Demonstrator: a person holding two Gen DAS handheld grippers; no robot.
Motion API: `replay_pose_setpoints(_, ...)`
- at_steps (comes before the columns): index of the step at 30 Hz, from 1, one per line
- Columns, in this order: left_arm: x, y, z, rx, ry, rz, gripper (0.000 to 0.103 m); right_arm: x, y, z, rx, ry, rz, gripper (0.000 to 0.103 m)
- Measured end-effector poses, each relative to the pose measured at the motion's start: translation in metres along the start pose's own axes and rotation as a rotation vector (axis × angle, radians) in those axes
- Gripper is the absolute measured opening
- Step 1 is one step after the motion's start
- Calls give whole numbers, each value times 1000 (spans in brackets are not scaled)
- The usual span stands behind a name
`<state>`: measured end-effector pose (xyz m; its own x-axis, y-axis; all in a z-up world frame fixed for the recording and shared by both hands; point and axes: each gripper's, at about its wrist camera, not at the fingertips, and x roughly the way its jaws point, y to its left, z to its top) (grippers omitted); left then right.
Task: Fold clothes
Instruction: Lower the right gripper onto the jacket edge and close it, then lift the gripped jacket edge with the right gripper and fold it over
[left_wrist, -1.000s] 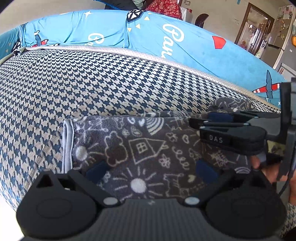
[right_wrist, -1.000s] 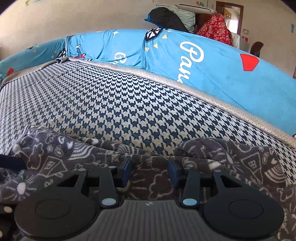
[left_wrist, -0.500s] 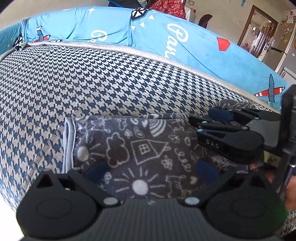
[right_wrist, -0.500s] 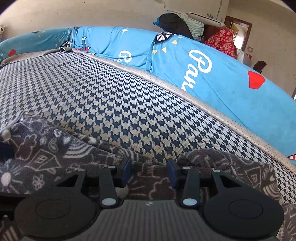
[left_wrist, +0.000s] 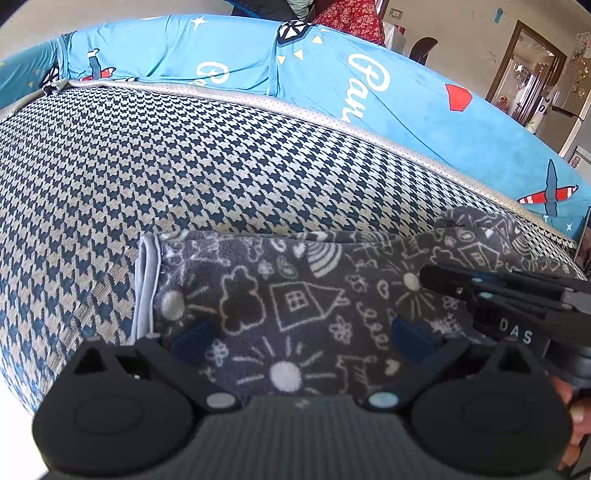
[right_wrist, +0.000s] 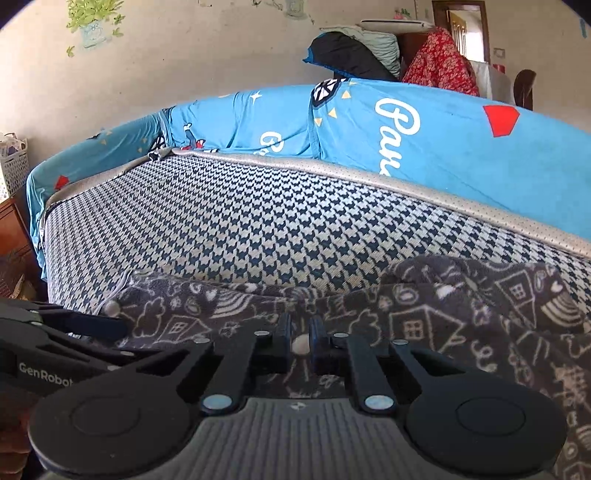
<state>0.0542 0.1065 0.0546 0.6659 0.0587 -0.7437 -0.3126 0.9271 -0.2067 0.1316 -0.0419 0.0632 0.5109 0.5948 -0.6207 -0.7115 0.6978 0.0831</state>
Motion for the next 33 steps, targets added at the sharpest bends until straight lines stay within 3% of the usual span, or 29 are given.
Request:
replay_pose_setpoints(5, 5, -3, -1, 28, 14, 18, 103, 23, -2, -11, 28, 79, -29, 7)
replay_pose_setpoints(6, 5, -3, -1, 28, 14, 20, 103, 23, -2, -13, 32, 78, -39, 3)
replay_pose_setpoints(19, 5, -3, -3, 47, 14, 27, 103, -2, 5, -29, 117, 63, -78, 3)
replay_pose_setpoints(33, 5, -4, -6, 72, 1, 38, 103, -49, 21, -68, 163, 26, -120, 3)
